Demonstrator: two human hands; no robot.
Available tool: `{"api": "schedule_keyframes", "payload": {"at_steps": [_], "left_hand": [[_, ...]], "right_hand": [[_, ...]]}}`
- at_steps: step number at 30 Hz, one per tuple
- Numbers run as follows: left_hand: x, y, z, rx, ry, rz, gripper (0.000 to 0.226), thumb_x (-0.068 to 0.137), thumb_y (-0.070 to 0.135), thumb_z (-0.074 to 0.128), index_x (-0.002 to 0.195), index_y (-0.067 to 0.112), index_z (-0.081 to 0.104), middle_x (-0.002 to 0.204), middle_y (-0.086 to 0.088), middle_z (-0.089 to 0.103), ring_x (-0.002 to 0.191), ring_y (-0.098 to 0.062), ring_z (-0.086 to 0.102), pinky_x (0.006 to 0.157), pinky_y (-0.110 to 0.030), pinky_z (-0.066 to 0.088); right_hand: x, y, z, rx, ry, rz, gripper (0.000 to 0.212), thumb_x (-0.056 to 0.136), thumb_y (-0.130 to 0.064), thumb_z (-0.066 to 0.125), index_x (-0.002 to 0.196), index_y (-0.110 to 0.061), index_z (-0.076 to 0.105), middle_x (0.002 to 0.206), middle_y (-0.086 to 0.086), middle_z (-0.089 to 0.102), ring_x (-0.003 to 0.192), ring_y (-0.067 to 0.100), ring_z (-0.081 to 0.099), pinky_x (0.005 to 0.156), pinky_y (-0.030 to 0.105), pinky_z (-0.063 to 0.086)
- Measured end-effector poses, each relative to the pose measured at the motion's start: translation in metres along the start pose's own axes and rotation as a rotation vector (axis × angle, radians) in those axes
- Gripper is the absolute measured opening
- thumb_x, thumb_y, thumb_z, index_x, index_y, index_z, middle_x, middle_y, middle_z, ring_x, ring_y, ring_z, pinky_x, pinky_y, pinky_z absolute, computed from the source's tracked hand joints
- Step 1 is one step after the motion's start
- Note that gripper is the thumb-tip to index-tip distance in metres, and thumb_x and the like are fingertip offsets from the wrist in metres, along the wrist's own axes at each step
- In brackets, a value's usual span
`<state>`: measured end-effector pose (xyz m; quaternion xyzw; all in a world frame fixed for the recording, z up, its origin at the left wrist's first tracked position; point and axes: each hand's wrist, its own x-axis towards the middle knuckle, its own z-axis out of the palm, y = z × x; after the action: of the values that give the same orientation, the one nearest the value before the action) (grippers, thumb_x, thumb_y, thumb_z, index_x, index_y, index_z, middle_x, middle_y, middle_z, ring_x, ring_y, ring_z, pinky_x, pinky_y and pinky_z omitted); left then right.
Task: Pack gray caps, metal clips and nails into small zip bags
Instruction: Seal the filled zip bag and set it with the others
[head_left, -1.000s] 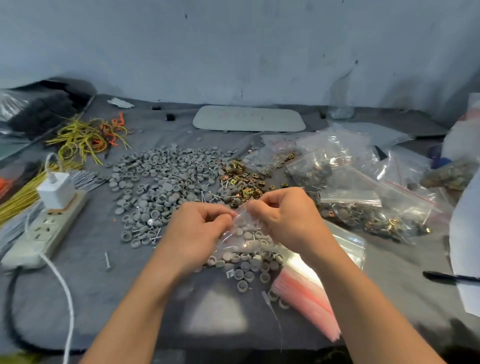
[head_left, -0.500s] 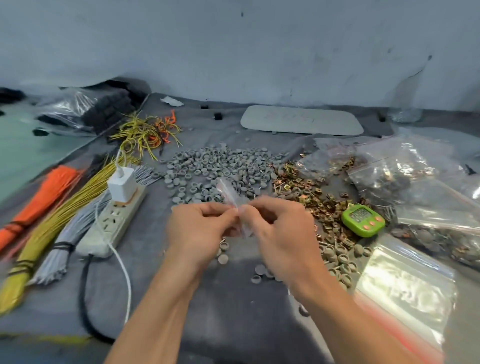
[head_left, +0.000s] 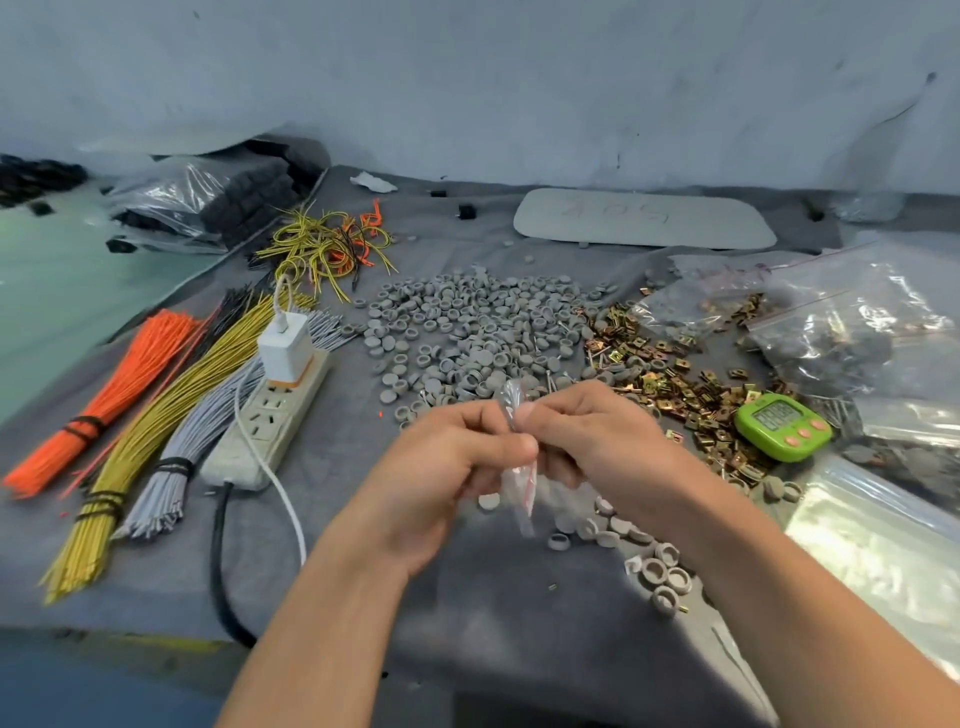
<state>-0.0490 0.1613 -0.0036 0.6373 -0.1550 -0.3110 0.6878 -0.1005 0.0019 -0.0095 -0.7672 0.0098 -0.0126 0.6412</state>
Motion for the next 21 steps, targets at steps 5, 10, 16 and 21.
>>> {"api": "schedule_keyframes", "payload": {"at_steps": [5,10,16,21], "left_hand": [[0.000,0.004,0.009,-0.295,0.022,-0.069,0.022,0.055,-0.002,0.070,0.059,0.012,0.053,0.044,0.004,0.039,0.038,-0.007,0.030,0.051,-0.026,0.020],[0.004,0.001,0.005,0.375,0.631,0.138,0.031,0.072,0.002,0.073,0.049,0.015,0.056,0.042,0.011,0.045,0.037,-0.003,0.037,0.044,-0.019,0.031],[-0.006,-0.009,0.036,0.828,0.863,0.456,0.016,0.075,0.033,0.072,0.072,0.029,0.057,0.061,0.015,0.062,0.058,-0.009,0.057,0.061,-0.032,0.049],[-0.008,-0.013,0.044,0.830,0.674,0.683,0.017,0.086,0.020,0.075,0.087,0.032,0.062,0.080,0.018,0.066,0.070,-0.003,0.060,0.066,-0.017,0.045]], "right_hand": [[-0.004,-0.013,-0.003,-0.030,0.002,0.027,0.049,0.106,-0.022,0.055,0.059,-0.014,0.060,0.050,-0.006,0.047,0.050,0.014,0.033,0.056,0.032,0.022],[-0.017,-0.014,-0.018,-0.600,0.284,0.062,0.053,0.102,-0.033,0.061,0.057,-0.009,0.051,0.048,-0.006,0.051,0.042,0.012,0.043,0.040,0.019,0.031],[-0.022,-0.013,0.008,-0.879,0.624,-0.243,0.029,0.081,-0.013,0.080,0.065,-0.026,0.060,0.054,-0.016,0.049,0.056,0.010,0.050,0.060,0.027,0.037],[-0.018,-0.001,0.008,-0.591,0.387,-0.219,0.021,0.093,-0.012,0.062,0.075,-0.020,0.070,0.054,-0.014,0.056,0.053,0.006,0.049,0.055,0.029,0.041]]}}
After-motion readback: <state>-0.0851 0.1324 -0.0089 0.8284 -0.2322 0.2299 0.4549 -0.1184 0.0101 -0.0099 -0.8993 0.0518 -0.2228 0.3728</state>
